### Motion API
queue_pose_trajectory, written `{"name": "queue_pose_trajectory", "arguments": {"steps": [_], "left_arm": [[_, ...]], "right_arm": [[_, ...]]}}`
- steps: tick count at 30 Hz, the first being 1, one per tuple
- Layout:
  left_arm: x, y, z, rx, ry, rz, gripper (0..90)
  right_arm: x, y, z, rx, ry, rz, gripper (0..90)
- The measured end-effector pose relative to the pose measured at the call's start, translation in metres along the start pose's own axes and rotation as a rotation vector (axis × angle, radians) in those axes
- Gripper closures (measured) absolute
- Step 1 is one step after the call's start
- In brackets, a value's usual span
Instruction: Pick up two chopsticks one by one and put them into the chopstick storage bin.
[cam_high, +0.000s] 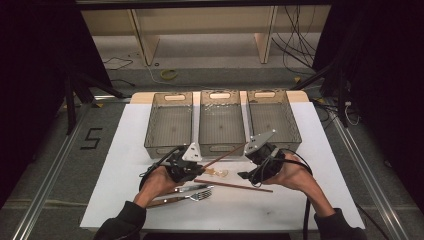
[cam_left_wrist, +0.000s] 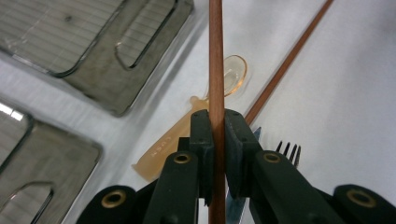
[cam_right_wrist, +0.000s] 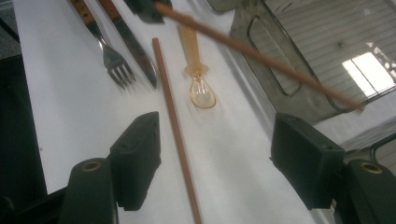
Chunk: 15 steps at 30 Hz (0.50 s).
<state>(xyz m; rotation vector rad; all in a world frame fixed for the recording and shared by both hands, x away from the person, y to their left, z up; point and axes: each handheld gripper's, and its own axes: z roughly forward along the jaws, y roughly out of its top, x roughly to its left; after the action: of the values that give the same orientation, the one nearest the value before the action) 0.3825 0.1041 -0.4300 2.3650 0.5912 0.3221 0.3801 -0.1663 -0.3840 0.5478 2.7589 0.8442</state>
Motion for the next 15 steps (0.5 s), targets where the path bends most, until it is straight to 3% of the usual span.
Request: {"name": "queue_pose_trajectory", "arguments": {"steps": [11,15], "left_arm": [[0.025,-0.002,-0.024,-0.073,0.031,-0.141,82.7],[0.035,-0.003,-0.032,-0.081,0.053,-0.172,82.7]], "right_arm": [[0.002,-0.016,0.02,0.03,0.026,0.046,29.5],[0.003,-0.02,0.024,0.038,0.032,0.052,29.4]]}}
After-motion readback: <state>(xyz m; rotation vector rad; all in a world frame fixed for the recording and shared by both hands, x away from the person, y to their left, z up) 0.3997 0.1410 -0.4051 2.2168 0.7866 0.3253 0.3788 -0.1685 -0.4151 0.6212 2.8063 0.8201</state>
